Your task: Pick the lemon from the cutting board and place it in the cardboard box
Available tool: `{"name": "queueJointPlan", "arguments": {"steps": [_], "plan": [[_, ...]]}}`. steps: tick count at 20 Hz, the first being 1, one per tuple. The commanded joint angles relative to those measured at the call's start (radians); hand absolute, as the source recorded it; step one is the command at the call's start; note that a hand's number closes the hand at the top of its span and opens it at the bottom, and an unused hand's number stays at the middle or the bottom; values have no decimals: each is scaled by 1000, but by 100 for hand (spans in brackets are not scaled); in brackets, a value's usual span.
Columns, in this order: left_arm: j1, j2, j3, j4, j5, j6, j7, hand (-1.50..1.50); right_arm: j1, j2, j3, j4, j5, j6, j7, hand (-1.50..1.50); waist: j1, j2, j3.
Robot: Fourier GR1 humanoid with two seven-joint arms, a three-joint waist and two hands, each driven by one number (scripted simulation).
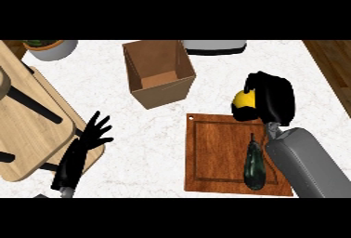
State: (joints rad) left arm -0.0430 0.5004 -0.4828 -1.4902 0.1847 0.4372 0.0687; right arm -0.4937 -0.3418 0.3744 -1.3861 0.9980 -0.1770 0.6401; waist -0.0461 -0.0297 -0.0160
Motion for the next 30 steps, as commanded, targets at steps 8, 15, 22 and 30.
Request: {"name": "queueJointPlan", "arguments": {"steps": [8,15,22,30], "plan": [[-66,161,165,98,-12,27,11,0,-161,189,29,-148,80,55,230,150,77,28,15],[-109,151,154,108,-11,15,2,0,-329,275,-75,-34,52,44,293,150,108,43,15],[-128,134,124,105,-30,27,3,0,-394,328,-164,146,5,-48,258,150,129,56,17],[-118,141,101,69,-25,15,9,0,-511,331,-265,390,-19,-118,217,150,169,65,16]]}}
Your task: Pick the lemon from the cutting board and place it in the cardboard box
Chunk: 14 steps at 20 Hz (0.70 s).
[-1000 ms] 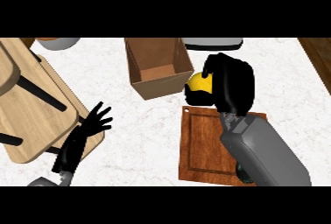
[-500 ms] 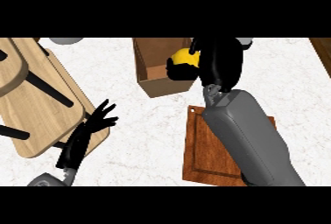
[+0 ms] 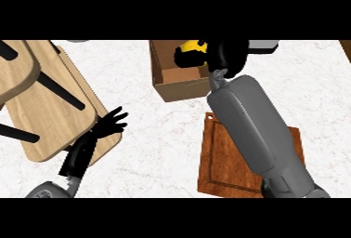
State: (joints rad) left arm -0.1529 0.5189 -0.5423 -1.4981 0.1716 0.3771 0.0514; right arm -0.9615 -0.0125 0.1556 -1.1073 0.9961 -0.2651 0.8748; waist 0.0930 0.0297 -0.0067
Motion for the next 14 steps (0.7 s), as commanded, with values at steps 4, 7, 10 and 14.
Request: {"name": "queueJointPlan", "arguments": {"steps": [4,7,10,14], "plan": [[-34,113,163,86,-16,79,24,0,-70,-24,-94,229,-2,-99,-31,150,24,15,7],[-22,106,150,91,-25,83,4,0,-77,12,-156,285,-69,-153,-18,-150,37,23,7],[-28,113,153,68,-25,90,28,0,-112,12,-181,362,-89,-170,-47,-150,42,21,8],[-29,125,160,61,-8,78,38,0,-113,12,-192,407,-122,-263,-145,-150,44,23,9]]}}
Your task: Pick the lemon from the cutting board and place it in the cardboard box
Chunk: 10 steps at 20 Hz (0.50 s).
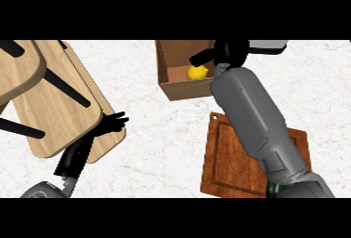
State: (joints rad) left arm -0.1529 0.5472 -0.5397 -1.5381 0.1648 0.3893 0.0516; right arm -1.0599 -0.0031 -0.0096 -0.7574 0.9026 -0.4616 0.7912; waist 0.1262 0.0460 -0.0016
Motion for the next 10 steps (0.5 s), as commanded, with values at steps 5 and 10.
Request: {"name": "queueJointPlan", "arguments": {"steps": [5,10], "plan": [[-14,108,157,111,-8,77,37,0,-52,3,-37,78,-25,-183,-156,-150,-8,-5,3],[-9,88,151,120,-9,97,30,0,-87,3,-81,70,-64,-352,-201,-150,-15,-9,3]]}}
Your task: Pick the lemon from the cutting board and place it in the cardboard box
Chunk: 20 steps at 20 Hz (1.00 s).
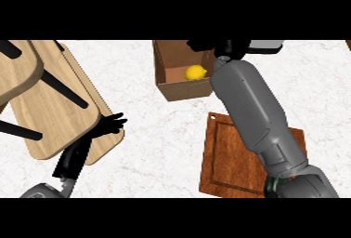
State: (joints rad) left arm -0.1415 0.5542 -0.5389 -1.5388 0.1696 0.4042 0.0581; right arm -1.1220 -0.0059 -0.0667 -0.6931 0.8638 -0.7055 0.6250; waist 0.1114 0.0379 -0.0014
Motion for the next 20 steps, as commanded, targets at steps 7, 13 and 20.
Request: {"name": "queueJointPlan", "arguments": {"steps": [7,13,20], "plan": [[2,101,170,114,-1,103,46,0,29,6,-73,-51,-169,-162,-203,-150,-53,-19,4],[59,132,210,121,40,102,29,0,151,2,-88,-143,-208,-143,-260,-150,-114,-37,2],[96,157,240,101,53,122,7,0,336,-65,-65,-305,-269,-15,-326,-150,-153,-48,2]]}}
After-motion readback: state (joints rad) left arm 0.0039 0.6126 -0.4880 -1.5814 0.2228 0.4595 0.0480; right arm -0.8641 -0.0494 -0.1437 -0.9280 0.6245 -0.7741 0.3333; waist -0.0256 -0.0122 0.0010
